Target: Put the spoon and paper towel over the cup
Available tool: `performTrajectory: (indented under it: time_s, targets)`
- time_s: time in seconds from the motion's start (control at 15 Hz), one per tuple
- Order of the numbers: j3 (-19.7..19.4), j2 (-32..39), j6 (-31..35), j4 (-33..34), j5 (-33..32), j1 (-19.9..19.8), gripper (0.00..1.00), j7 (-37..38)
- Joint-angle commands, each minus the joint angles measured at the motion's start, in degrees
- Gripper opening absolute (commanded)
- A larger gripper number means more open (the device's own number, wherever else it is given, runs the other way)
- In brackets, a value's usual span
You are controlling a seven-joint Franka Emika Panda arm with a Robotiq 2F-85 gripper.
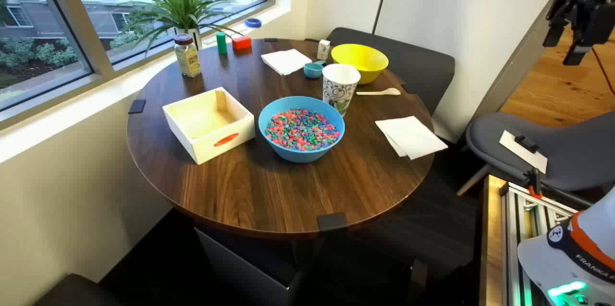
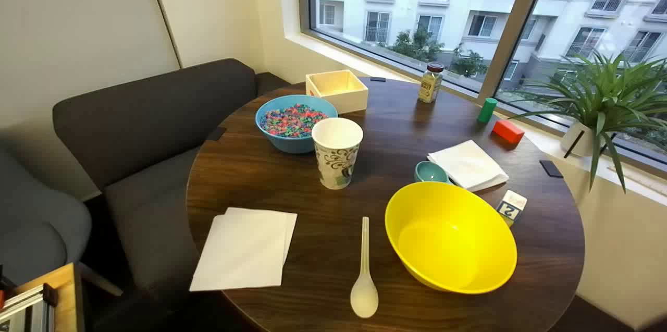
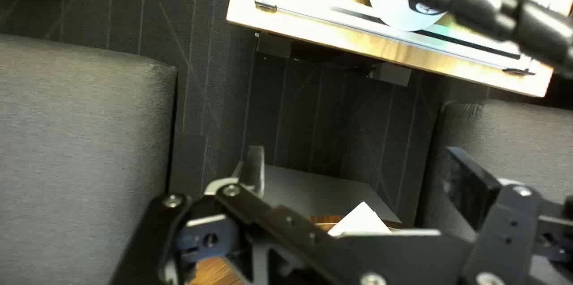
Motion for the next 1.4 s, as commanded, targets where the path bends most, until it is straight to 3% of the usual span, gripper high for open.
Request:
performTrajectory:
  time_s: [0.0, 0.33, 0.67, 1.33]
  targets:
    - [-0.9, -0.1, -0.3, 0.2, -0.5, 1.4, 1.00, 0.8]
    - [-0.9, -0.1, -0.3, 0.2, -0.5, 1.4, 1.00, 0.8]
    - [-1.8, -1.5, 12.5, -7.8, 2.4, 2.0, 1.00, 3.8]
    - [-4.2, -6.0, 37.9, -25.9, 16.2, 1.4, 1.00, 4.8]
